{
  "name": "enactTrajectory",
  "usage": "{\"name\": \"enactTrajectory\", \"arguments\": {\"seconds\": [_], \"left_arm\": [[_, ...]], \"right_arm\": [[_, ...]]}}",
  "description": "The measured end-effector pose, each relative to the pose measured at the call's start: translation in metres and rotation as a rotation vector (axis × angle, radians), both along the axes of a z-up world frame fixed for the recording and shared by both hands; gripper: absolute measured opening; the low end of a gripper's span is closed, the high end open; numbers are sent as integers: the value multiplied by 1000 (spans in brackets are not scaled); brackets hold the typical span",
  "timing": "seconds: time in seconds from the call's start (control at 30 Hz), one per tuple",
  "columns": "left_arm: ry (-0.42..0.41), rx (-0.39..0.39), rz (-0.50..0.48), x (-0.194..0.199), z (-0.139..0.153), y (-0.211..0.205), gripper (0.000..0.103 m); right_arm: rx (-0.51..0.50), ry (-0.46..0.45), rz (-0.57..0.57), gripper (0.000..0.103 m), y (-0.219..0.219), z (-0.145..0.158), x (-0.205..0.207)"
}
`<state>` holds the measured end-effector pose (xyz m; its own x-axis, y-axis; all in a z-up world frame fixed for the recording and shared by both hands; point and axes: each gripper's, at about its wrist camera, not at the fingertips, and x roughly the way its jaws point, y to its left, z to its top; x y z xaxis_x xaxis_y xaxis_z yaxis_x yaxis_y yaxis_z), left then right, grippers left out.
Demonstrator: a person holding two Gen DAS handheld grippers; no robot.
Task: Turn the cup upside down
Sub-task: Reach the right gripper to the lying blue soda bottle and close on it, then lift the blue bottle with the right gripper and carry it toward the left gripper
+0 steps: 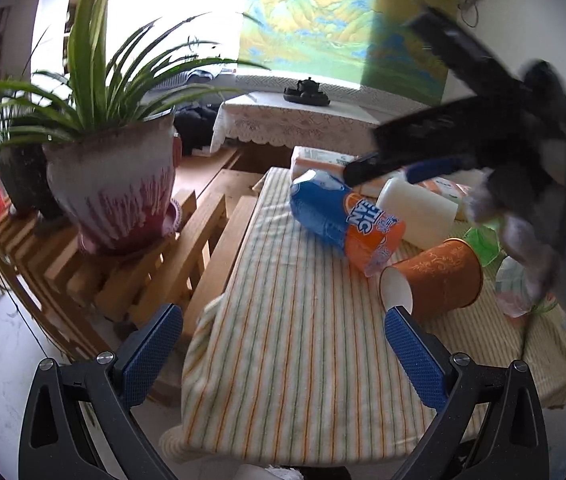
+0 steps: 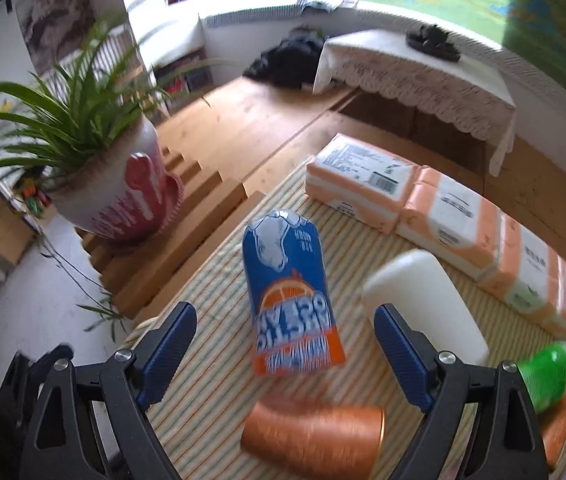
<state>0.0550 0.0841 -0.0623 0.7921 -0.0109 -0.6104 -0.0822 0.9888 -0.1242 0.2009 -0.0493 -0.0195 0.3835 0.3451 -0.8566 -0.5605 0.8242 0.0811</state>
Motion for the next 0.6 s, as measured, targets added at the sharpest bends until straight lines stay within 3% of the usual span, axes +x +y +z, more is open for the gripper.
{"name": "enactTrajectory", "arguments": {"seconds": [0.27,0.4,0.53,0.6], "left_arm": [[-11,-1,52,-3,-3,18,102],[-11,-7,62,-3,-4,24,102],[-11,-8,69,-3,-5,27,102],[-13,-7,73,-4,-5,28,102]], "right_arm": [[-152,70,47,87,38,-30,39],[-198,86,71,81,50,-42,42],[-257,87,101,66,63,-54,42],[-278,73,109,63,67,-56,41]]}}
